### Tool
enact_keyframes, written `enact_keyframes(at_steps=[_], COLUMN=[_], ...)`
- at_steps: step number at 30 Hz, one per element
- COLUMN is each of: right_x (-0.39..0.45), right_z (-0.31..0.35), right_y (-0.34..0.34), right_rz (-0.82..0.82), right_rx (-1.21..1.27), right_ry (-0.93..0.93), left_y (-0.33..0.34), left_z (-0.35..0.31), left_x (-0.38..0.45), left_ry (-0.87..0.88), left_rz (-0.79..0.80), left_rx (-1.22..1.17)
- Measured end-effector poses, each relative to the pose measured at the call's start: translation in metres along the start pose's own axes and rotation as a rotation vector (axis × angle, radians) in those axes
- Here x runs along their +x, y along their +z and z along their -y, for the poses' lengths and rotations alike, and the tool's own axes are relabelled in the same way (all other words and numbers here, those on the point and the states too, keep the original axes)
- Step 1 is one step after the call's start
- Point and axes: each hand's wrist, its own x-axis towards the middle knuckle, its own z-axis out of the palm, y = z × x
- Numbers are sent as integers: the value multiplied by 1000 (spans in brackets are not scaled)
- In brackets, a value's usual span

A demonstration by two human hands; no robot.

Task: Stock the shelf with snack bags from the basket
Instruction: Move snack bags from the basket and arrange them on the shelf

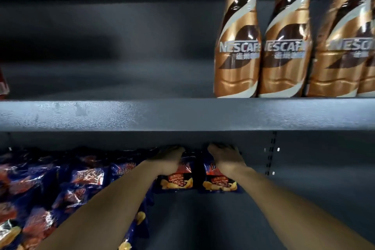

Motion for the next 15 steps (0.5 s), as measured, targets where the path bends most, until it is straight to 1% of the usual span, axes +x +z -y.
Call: enact_keyframes(at_steps=[3, 6, 11, 15], right_x=[4, 0, 2, 8], right_z=[4, 9, 16, 20], right_y=[5, 14, 22, 26], right_rz=[-30, -75, -253, -346], right_rx=[-83, -124, -164, -139], right_ry=[9, 40, 54, 83], left_y=[4, 5, -4, -11], left_z=[4, 12, 15, 12], left_x=[6, 2, 0, -3], left_ry=[49, 94, 83, 74], left_rz=[-15, 6, -62, -97], left_rx=[6, 83, 117, 129])
